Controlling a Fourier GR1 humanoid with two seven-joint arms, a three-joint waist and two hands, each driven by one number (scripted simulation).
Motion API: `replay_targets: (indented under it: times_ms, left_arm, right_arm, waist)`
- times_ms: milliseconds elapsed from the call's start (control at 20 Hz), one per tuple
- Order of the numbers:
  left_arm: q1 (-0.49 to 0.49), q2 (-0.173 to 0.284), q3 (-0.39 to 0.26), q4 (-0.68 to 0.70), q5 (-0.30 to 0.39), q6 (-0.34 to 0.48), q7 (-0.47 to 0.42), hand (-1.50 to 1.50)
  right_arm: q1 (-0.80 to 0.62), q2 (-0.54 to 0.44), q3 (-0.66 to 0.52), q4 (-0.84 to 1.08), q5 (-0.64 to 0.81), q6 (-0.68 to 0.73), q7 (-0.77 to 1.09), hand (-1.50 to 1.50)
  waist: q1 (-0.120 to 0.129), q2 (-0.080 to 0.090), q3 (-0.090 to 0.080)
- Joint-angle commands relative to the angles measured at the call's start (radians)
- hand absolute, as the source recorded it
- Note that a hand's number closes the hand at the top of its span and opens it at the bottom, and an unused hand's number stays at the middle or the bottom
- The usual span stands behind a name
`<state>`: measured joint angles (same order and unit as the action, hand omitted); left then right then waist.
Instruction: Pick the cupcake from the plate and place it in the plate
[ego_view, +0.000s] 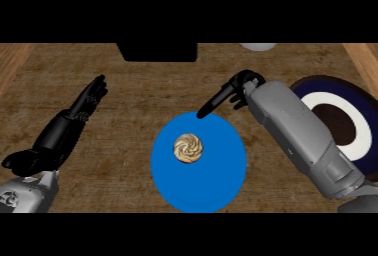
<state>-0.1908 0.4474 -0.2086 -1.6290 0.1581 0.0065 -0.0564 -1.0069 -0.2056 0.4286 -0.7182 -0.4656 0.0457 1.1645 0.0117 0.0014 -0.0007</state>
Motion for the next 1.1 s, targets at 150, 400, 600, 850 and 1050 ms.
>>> replay_targets:
  times_ms: [150, 400, 600, 850, 1050]
  left_arm:
    - [0.002, -0.009, 0.009, -0.033, -0.015, -0.013, 0.035, 0.0]
    - [0.021, 0.008, 0.051, -0.026, -0.019, -0.04, 0.032, 0.0]
    - [-0.039, -0.056, 0.036, 0.031, -0.025, -0.024, 0.048, 0.0]
    - [0.001, -0.04, 0.045, -0.023, -0.036, -0.048, 0.057, 0.0]
    - [-0.017, -0.03, 0.085, -0.017, -0.013, -0.079, 0.055, 0.0]
  right_arm:
    - [-0.032, -0.016, -0.01, 0.077, -0.011, 0.06, 0.153, -1.5]
    - [0.025, -0.02, -0.036, 0.02, -0.052, 0.088, 0.124, -1.5]
    - [0.069, 0.019, 0.008, 0.044, -0.037, 0.118, 0.084, -1.5]
    - [0.045, 0.111, 0.0, 0.135, -0.04, 0.101, 0.037, -1.5]
    - [0.035, 0.112, 0.001, 0.127, -0.054, 0.147, 0.075, -1.5]
  waist:
    - [-0.002, -0.002, 0.001]
    - [-0.012, -0.005, 0.0]
    - [-0.018, -0.003, 0.0]
    - [0.003, 0.0, 0.001]
    - [-0.001, 0.0, 0.001]
